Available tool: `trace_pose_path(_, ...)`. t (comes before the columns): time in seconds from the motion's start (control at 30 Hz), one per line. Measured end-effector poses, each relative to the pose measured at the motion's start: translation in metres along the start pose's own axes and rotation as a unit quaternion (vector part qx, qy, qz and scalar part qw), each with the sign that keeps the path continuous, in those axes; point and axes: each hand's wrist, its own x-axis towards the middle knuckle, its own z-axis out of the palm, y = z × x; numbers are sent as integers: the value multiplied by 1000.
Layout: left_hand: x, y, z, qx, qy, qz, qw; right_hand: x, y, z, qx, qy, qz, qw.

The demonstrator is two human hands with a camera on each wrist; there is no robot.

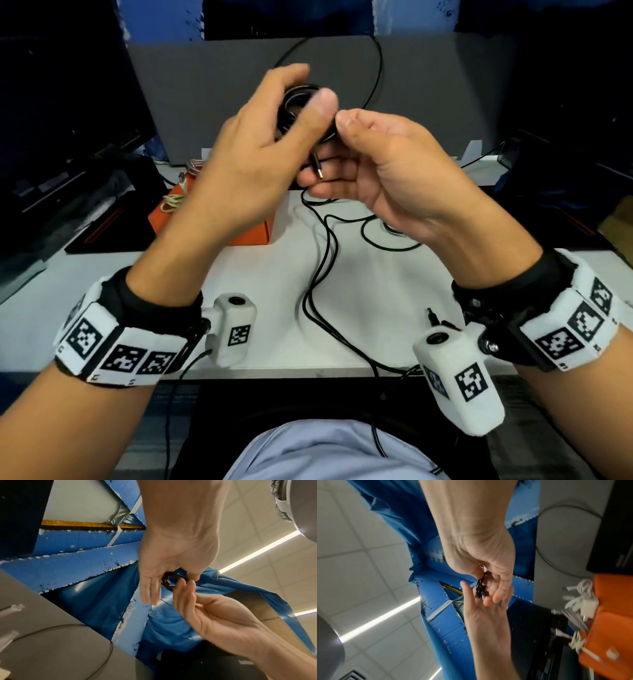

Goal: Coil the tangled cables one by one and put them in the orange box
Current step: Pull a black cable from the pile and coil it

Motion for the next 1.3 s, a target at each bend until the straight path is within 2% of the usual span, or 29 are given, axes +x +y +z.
trace_pose_path(0.07, -4, 2, 6, -27, -2, 42, 999, -1, 2, 4, 46, -10, 8, 999)
trace_pose_path(0.2, -4, 2, -3, 21, -2, 114, 993, -4, -3, 1, 67, -41, 24, 997)
trace_pose_path(0.4, 0, 1, -23, 143, -18, 133, 981, -5, -5, -3, 25, -55, 34, 998)
trace_pose_path(0.67, 1, -4, -28, 147, -17, 191, 970, -7, -6, 4, 43, -66, 38, 996)
trace_pose_path(0.73, 1, -5, -25, 116, -17, 188, 975, -7, -7, 5, 48, -61, 35, 996)
trace_pose_path(0.83, -2, 3, -16, -48, -36, 145, 988, -7, -7, 8, 54, -58, 24, 997)
trace_pose_path(0.9, -5, 8, -8, -131, -8, 115, 985, -8, -6, 10, 54, -61, 18, 997)
trace_pose_path(1.0, -9, 15, -1, -109, 86, 78, 987, -10, -2, 16, 59, -78, 27, 995)
trace_pose_path(1.1, -11, 14, 2, -59, 147, 85, 984, -10, 4, 21, 66, -86, 42, 993)
trace_pose_path(1.23, -9, 7, 2, -53, 138, 95, 984, -8, 8, 23, 68, -76, 46, 994)
trace_pose_path(1.3, -8, 7, 3, -143, 111, 87, 980, -7, 8, 24, 67, -65, 37, 995)
